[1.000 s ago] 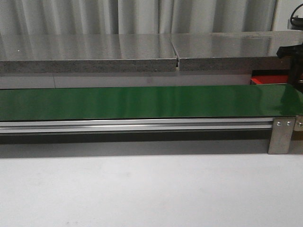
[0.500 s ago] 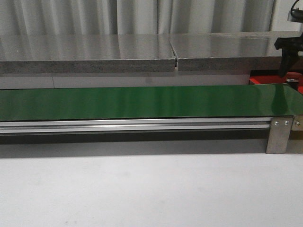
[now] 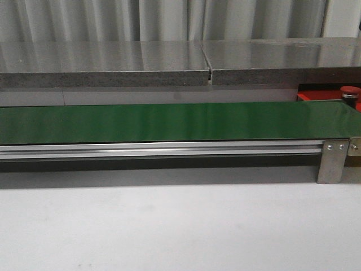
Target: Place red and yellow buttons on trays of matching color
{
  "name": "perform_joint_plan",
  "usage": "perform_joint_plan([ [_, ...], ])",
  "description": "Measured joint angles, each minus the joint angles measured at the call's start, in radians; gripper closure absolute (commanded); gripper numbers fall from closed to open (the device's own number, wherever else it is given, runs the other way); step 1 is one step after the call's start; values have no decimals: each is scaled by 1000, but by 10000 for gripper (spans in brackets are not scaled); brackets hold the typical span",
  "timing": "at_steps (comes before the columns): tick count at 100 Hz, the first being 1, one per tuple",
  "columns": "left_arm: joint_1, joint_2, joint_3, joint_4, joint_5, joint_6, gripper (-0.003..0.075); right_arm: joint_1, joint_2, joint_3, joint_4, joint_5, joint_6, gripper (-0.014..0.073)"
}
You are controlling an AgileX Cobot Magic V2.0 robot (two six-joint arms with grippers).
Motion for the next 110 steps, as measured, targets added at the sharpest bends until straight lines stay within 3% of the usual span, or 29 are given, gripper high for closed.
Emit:
perform_joint_plan([
  [18, 0, 0, 0, 0, 0, 0, 739, 37, -155, 171, -6, -54, -1, 662],
  [72, 0, 0, 0, 0, 0, 0, 739, 54, -871, 932, -16, -377, -3, 662],
  [110, 0, 0, 0, 0, 0, 0, 739, 54, -1340, 1210, -16, -416, -3, 662],
])
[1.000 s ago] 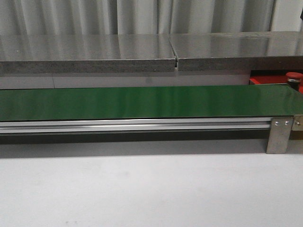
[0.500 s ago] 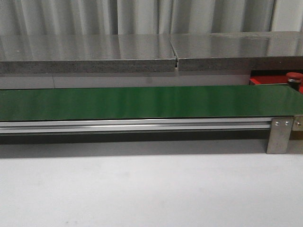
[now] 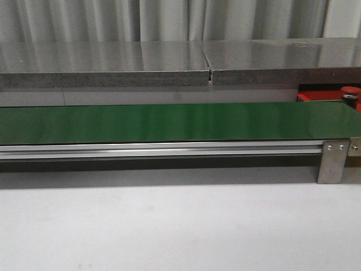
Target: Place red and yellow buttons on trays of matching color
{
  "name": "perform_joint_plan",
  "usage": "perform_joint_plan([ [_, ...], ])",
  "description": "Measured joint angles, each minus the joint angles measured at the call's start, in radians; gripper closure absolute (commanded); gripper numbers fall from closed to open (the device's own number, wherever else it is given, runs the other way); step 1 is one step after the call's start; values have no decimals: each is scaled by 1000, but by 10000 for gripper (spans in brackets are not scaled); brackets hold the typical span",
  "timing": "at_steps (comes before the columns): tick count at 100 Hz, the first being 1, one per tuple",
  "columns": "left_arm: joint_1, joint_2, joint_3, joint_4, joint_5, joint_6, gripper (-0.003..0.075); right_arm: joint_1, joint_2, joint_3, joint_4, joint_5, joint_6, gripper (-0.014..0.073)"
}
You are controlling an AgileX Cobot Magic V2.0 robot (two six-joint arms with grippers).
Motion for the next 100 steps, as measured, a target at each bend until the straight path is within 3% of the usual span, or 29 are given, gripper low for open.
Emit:
perform_joint_plan([
  [25, 0, 0, 0, 0, 0, 0, 739, 0, -200, 87, 0, 14, 0, 662],
  [51, 6, 43, -11, 0, -2, -12, 739, 0, -235, 110, 0, 20, -2, 662],
  [81, 153, 331, -180, -2, 3, -83, 732, 0, -235, 110, 0, 20, -2, 662],
  [89, 193, 403, -221, -2, 12, -85, 674, 0, -235, 110, 0, 20, -2, 662],
  [100, 249, 493, -263, -2, 41, -88, 489, 0, -235, 110, 0, 20, -2, 662],
])
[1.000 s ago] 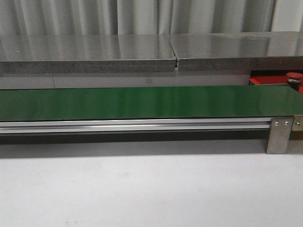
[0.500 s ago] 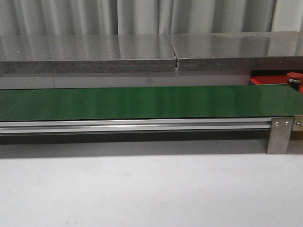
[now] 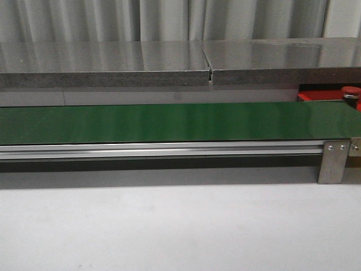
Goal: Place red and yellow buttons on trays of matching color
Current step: 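Move the left gripper over the remaining buttons on the table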
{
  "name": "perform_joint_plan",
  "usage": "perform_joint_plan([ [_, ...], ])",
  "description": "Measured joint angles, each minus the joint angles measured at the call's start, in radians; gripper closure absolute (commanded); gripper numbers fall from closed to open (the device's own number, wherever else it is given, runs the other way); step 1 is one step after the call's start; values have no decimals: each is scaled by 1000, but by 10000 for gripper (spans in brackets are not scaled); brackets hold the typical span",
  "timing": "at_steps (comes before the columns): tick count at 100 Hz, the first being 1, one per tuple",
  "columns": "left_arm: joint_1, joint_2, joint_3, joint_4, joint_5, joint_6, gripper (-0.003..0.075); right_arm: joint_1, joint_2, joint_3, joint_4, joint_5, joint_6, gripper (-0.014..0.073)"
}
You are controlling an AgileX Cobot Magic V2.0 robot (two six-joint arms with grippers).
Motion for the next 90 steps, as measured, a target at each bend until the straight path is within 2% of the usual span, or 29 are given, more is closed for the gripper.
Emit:
perform_joint_plan([
  [8, 33, 49, -28, 0, 24, -2, 292, 0, 0, 0, 0, 0, 0, 662],
  [13, 51, 76, -47, 0, 34, -2, 194, 0, 0, 0, 0, 0, 0, 662],
  [20, 78, 109, -68, 0, 44, -2, 127, 0, 0, 0, 0, 0, 0, 662],
  [63, 369, 292, -154, 2, 123, -84, 143, 0, 0, 0, 0, 0, 0, 662],
  [90, 535, 401, -254, 57, 236, -149, 143, 0, 0, 0, 0, 0, 0, 662],
])
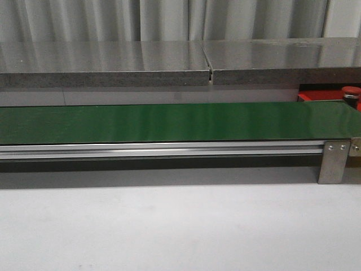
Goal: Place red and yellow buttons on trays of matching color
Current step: 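Move the left gripper over the remaining buttons on the table, then lower the left gripper and grasp a red push-button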
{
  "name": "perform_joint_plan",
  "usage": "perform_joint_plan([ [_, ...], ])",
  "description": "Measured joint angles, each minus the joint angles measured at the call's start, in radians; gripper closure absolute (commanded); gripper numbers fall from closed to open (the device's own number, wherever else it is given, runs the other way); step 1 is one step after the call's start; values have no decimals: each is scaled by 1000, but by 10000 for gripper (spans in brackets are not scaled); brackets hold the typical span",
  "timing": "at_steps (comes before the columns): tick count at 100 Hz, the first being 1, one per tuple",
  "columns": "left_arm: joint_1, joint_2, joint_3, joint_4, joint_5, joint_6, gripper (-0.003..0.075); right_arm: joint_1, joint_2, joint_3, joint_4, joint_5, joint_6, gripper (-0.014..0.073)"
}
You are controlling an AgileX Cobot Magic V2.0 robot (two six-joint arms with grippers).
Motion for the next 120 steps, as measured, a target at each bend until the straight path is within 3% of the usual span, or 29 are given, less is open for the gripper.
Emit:
perform_joint_plan([
  [37, 102, 153, -140, 232, 116, -152, 143, 0, 0, 0, 0, 0, 0, 662],
  [73, 177, 337, -255, 249, 154, -159, 144, 0, 0, 0, 0, 0, 0, 662],
  [120, 184, 598, -449, 249, 172, -181, 145, 0, 0, 0, 0, 0, 0, 662],
])
